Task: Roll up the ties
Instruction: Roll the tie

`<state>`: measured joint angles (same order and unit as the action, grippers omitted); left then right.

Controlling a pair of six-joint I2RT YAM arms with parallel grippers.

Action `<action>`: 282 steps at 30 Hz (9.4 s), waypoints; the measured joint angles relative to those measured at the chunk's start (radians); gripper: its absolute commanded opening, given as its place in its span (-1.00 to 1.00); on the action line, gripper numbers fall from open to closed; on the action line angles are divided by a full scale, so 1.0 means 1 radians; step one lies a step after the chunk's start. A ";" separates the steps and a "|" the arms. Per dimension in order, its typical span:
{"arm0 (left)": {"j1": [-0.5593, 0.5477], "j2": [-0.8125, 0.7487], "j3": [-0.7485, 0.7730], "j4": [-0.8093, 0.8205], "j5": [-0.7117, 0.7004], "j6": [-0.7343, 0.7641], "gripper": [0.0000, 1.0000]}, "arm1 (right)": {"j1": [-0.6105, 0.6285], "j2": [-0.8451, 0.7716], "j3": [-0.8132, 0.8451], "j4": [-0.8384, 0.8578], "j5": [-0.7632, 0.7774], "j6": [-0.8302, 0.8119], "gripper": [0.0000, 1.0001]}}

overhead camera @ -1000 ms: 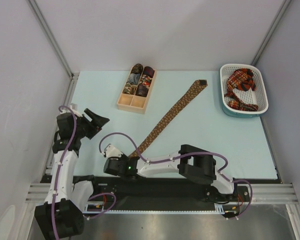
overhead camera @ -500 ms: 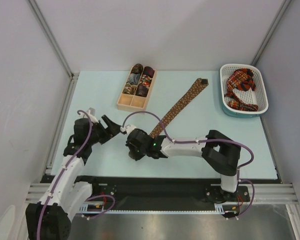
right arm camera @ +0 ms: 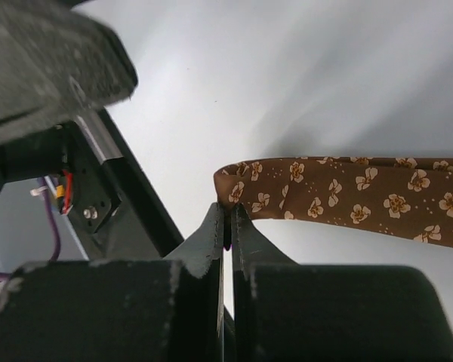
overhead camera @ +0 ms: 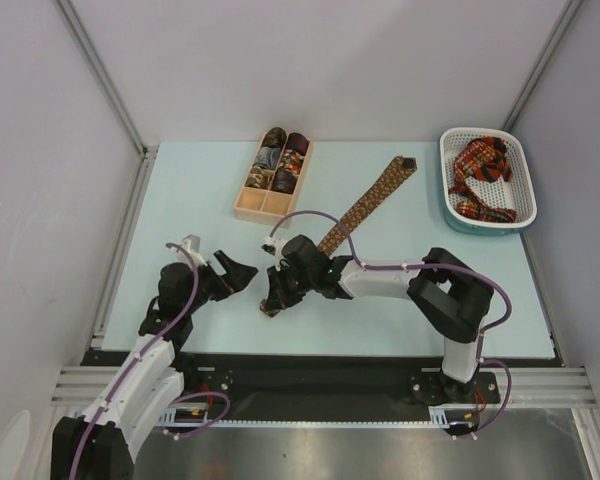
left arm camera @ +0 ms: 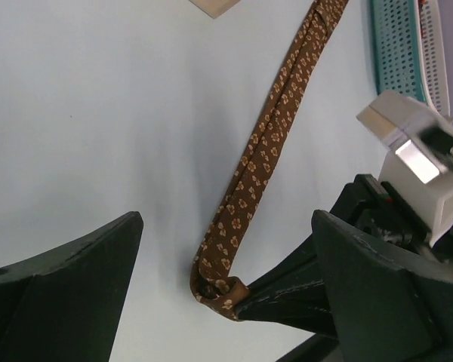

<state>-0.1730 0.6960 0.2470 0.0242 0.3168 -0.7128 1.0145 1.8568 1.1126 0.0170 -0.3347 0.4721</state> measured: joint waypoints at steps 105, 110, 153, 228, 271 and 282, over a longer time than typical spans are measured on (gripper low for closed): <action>-0.639 0.855 0.565 -0.384 -0.288 0.710 -0.08 | -0.318 0.148 -0.051 0.132 -0.433 0.073 -0.78; -0.640 0.855 0.567 -0.386 -0.299 0.702 0.00 | -0.321 0.148 -0.051 0.127 -0.422 0.066 -0.66; -0.601 0.932 0.644 -0.412 -0.288 0.695 -0.28 | -0.332 0.164 -0.042 0.114 -0.399 0.029 -0.48; -0.601 0.977 0.690 -0.410 -0.310 0.707 -0.21 | -0.349 0.195 0.023 0.047 -0.411 -0.028 -0.62; -0.593 0.989 0.702 -0.401 -0.244 0.759 -0.20 | -0.573 -0.154 -0.166 0.020 -0.031 0.076 0.71; -0.551 0.989 0.705 -0.409 -0.204 0.760 -0.20 | -0.446 -0.035 0.138 -0.365 0.439 0.239 0.98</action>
<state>-0.7238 1.6848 0.9520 -0.3847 0.1131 0.0475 0.5686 1.8221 1.2507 -0.3481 0.1040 0.7113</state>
